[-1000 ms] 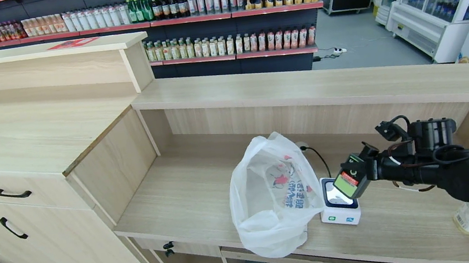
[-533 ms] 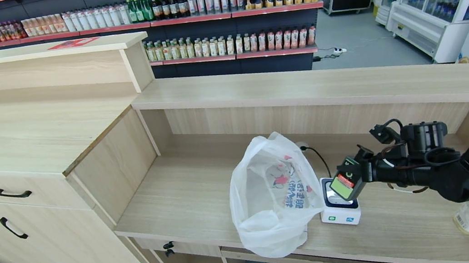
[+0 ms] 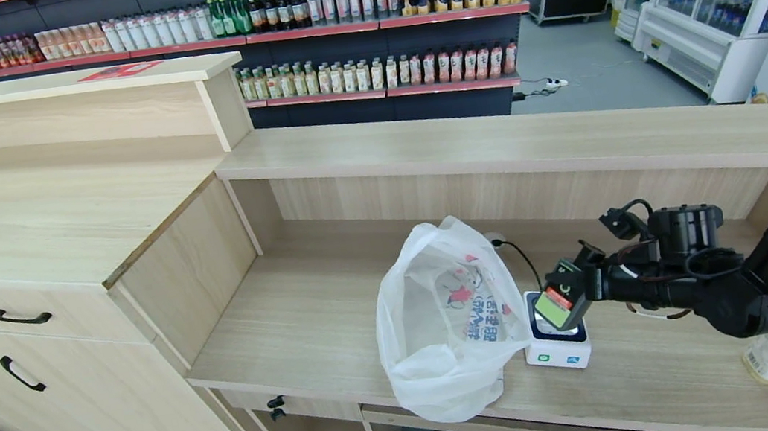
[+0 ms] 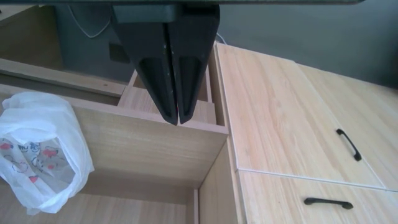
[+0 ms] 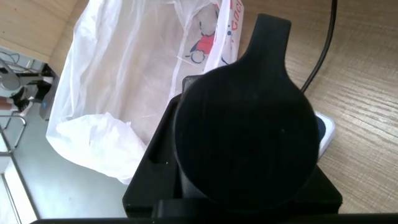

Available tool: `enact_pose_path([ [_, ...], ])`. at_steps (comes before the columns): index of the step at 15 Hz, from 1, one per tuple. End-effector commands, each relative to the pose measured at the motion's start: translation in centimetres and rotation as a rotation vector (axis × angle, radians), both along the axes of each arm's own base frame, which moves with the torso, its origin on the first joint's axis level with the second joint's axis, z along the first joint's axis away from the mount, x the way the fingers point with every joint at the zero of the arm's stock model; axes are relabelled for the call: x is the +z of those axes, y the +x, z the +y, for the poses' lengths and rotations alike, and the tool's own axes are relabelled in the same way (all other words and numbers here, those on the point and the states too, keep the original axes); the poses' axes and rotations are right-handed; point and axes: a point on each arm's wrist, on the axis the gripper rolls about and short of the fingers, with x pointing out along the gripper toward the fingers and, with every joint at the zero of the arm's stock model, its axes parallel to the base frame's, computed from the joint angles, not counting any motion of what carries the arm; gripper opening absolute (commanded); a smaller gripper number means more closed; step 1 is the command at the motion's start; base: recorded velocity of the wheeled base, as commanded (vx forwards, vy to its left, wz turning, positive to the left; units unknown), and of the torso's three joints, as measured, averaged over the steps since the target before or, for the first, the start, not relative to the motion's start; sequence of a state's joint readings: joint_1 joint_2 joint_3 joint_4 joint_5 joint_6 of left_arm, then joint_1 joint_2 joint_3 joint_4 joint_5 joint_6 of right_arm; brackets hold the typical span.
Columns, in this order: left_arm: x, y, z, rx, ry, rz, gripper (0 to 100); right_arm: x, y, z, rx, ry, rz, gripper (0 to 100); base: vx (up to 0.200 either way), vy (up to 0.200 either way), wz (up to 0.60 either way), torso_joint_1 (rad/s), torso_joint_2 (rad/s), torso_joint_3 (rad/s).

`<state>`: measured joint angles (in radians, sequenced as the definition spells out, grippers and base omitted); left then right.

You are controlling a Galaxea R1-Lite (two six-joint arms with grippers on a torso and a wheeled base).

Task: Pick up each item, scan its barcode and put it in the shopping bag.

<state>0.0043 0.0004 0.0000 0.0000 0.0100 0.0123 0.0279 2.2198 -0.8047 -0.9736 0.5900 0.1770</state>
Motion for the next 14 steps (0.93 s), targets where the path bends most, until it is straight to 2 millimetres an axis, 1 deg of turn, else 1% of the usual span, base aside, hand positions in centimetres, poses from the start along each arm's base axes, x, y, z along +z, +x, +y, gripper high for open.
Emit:
enact_pose_path([
  [1, 0.0, 0.0, 0.0, 0.001, 0.0, 0.0, 0, -0.3, 0.07, 0.34, 0.005, 0.009, 0.007, 0, 0.0, 0.0, 0.0, 0.0, 0.0, 0.0],
  [3, 0.0, 0.0, 0.0, 0.001, 0.0, 0.0, 0, -0.19, 0.5, 0.82, 0.008, 0.03, -0.004, 0, 0.0, 0.0, 0.0, 0.0, 0.0, 0.0],
  [5, 0.0, 0.0, 0.0, 0.001, 0.0, 0.0, 0, -0.1, 0.79, 0.89, 0.006, 0.036, -0.009, 0, 0.0, 0.0, 0.0, 0.0, 0.0, 0.0],
  [9, 0.0, 0.0, 0.0, 0.001, 0.0, 0.0, 0, -0.45, 0.94, 1.01, 0.008, 0.034, -0.004, 0, 0.0, 0.0, 0.0, 0.0, 0.0, 0.0],
  [13, 0.0, 0.0, 0.0, 0.001, 0.0, 0.0, 0, -0.48, 0.91, 1.0, 0.007, 0.033, -0.002, 0, 0.0, 0.0, 0.0, 0.0, 0.0, 0.0],
  [14, 0.0, 0.0, 0.0, 0.001, 0.0, 0.0, 0, -0.23, 0.85, 1.0, 0.007, 0.033, -0.007, 0, 0.0, 0.0, 0.0, 0.0, 0.0, 0.0],
])
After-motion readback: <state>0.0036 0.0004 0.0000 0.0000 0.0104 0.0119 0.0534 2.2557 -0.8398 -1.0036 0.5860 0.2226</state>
